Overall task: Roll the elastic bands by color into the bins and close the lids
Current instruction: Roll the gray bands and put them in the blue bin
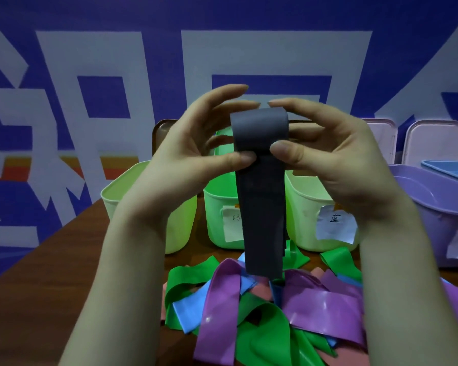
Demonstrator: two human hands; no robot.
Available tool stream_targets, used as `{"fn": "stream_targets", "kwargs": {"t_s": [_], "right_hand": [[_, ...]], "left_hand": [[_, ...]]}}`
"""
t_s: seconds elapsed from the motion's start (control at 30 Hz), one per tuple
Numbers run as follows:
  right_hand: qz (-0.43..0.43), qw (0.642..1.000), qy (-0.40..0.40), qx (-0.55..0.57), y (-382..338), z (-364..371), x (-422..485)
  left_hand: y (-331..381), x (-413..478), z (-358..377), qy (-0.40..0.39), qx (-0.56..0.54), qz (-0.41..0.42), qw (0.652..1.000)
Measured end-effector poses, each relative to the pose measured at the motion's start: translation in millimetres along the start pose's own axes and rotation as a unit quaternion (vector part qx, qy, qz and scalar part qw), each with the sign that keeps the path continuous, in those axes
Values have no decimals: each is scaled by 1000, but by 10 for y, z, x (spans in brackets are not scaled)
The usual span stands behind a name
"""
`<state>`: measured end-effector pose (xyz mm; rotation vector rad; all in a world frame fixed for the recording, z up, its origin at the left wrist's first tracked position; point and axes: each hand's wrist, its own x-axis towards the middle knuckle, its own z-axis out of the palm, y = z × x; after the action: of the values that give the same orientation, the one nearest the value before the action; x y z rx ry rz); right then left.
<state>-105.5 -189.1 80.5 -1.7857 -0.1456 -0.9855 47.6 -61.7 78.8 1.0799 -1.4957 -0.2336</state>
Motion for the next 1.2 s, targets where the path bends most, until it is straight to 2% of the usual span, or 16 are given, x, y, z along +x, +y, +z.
{"fn": "stream_targets", "kwargs": {"t_s": [0.2,0.43,0.6,0.77,0.93,1.2], "right_hand": [[-18,999,14,22,27,2,15],[-7,1000,-3,29,44,-22,6],[25,998,-5,-50,102,-54,36],[45,998,-6,-47,135,-58,39],[50,998,-15,-30,111,-61,31],[64,990,36,-122,207,133,88]], "left_hand": [[35,12,89,34,-58,-39,997],[33,29,93,64,-45,-18,997],[8,36,98,87,-69,-19,994],[0,40,123,102,-86,-19,991],[-65,62,150,118,-60,-2,991],[-170,97,190,141,6,29,990]]}}
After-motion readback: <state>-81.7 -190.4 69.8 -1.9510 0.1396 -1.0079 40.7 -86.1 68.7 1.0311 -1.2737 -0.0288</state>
